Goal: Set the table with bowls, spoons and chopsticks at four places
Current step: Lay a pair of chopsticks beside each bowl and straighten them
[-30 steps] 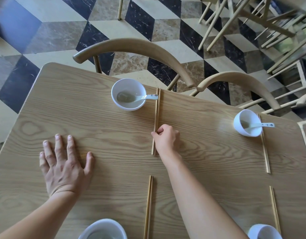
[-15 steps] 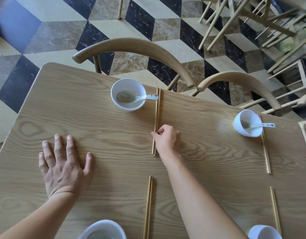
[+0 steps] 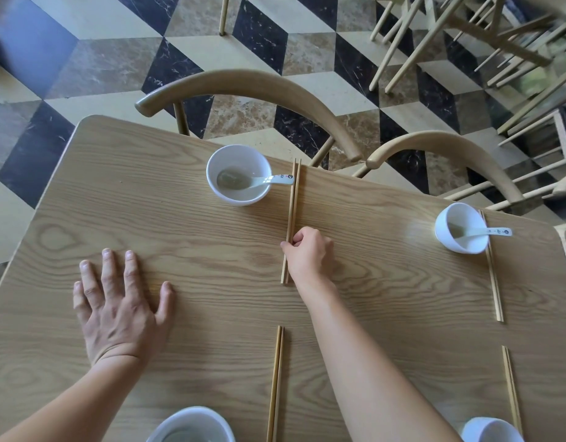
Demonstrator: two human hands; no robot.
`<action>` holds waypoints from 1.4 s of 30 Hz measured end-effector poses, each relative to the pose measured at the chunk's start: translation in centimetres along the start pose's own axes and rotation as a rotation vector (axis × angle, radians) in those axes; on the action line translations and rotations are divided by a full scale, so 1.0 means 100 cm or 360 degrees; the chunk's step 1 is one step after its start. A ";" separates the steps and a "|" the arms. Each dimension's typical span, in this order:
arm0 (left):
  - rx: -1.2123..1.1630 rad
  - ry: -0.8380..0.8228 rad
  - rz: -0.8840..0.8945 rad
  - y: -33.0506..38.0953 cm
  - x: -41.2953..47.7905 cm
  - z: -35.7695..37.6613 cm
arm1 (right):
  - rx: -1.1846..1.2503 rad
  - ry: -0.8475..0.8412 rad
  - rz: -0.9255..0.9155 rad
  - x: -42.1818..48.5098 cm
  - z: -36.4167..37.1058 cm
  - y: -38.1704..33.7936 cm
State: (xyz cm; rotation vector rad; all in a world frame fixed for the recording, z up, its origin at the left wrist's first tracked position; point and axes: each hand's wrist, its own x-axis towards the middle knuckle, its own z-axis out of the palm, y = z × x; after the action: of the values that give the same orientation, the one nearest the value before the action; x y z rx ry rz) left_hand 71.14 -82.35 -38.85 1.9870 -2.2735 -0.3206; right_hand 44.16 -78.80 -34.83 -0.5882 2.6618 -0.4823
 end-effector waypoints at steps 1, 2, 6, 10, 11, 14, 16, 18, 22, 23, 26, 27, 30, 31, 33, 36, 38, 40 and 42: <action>0.0002 0.0002 0.0002 -0.001 0.000 0.001 | 0.0001 0.0001 0.0000 0.000 0.000 0.000; 0.0001 0.0009 0.0004 -0.001 0.000 0.002 | 0.0009 0.0004 0.0002 0.001 0.000 0.001; 0.0008 0.0003 0.0003 -0.001 0.000 0.002 | 0.0004 -0.0008 0.0001 0.001 0.000 0.001; 0.0003 -0.0001 0.0003 -0.001 0.000 0.001 | 0.0024 -0.0019 0.0021 0.001 -0.001 -0.001; -0.0001 0.0003 0.0002 -0.001 0.000 0.001 | 0.0026 -0.0018 0.0023 0.001 -0.001 0.000; -0.0006 0.0007 0.0003 -0.001 0.000 0.000 | 0.0027 -0.0025 0.0009 0.001 -0.002 -0.001; 0.0005 -0.0005 0.0004 0.000 0.000 0.000 | 0.0038 -0.0022 0.0006 0.001 -0.003 -0.001; 0.0016 -0.0007 0.0004 0.000 0.000 0.000 | 0.0033 -0.0010 0.0014 0.000 -0.004 -0.002; 0.0022 -0.0006 0.0001 -0.001 0.001 0.000 | 0.0018 -0.0006 0.0011 0.000 -0.003 -0.002; 0.0022 -0.0008 0.0001 -0.001 0.001 0.000 | 0.0017 -0.0009 0.0010 0.000 -0.003 -0.002; 0.0021 -0.0014 0.0001 0.000 0.000 0.000 | 0.0024 -0.0009 0.0024 0.001 -0.003 -0.002; 0.0022 -0.0016 0.0000 0.000 0.000 0.000 | 0.0027 -0.0008 0.0028 0.001 -0.003 -0.002; 0.0015 -0.0017 -0.0001 0.000 0.001 -0.001 | 0.0030 -0.0017 0.0030 0.002 -0.003 -0.002; 0.0014 -0.0018 -0.0001 0.000 0.000 -0.001 | 0.0024 -0.0020 0.0031 0.002 -0.003 -0.002; 0.0010 -0.0023 -0.0004 0.000 0.000 -0.001 | 0.0014 -0.0022 0.0024 0.002 -0.003 -0.002; 0.0002 -0.0023 -0.0007 0.000 0.000 -0.001 | 0.0016 -0.0007 0.0017 0.001 -0.003 -0.002; -0.0001 -0.0022 -0.0008 0.000 0.000 0.000 | 0.0030 -0.0001 0.0027 0.001 -0.003 -0.002; -0.0001 -0.0014 -0.0008 0.000 0.000 0.000 | 0.0043 0.0001 0.0030 0.001 -0.003 -0.001; -0.0003 0.0000 -0.0002 -0.001 0.000 0.001 | 0.0047 -0.0006 0.0024 0.001 -0.003 -0.001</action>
State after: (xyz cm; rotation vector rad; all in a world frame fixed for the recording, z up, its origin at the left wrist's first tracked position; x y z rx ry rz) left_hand 71.19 -82.40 -38.97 1.9879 -2.2708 -0.3223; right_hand 44.02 -78.85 -34.52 -0.5597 2.6491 -0.5146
